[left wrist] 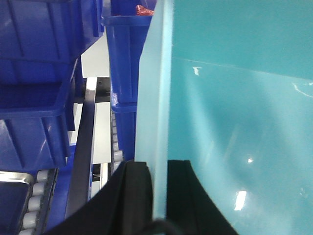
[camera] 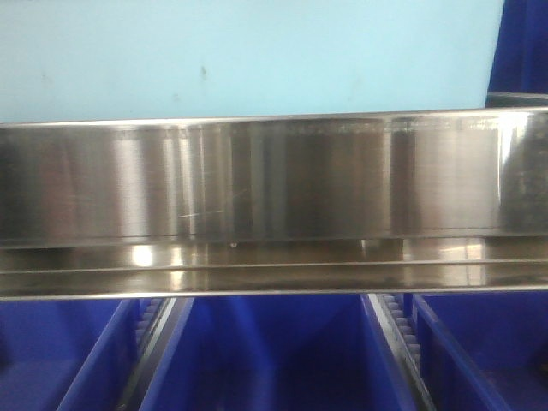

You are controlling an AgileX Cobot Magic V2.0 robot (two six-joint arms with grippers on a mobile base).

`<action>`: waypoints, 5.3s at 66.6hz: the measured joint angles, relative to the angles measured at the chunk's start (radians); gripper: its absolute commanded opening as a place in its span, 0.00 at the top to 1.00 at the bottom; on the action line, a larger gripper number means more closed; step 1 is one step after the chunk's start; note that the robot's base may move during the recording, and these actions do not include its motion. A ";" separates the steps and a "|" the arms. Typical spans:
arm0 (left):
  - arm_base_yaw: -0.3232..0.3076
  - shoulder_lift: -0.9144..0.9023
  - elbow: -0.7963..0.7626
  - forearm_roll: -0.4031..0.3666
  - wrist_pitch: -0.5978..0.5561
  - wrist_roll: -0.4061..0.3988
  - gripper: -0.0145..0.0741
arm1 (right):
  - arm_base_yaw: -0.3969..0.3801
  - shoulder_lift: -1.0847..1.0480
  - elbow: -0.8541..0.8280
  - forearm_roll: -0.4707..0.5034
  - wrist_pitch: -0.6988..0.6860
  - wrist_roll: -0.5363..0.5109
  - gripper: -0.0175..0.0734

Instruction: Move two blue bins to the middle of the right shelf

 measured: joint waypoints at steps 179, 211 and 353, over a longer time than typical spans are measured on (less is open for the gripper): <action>0.000 -0.255 0.733 0.001 -0.269 -0.118 0.96 | 0.162 -0.151 0.531 -0.315 -0.188 0.339 0.98; 0.002 -0.257 0.804 -0.001 -0.297 -0.119 0.86 | 0.162 -0.151 0.607 -0.313 -0.225 0.362 0.97; 0.101 -0.076 0.535 -0.285 0.336 -0.020 0.54 | 0.073 -0.055 0.423 0.213 0.204 0.112 0.46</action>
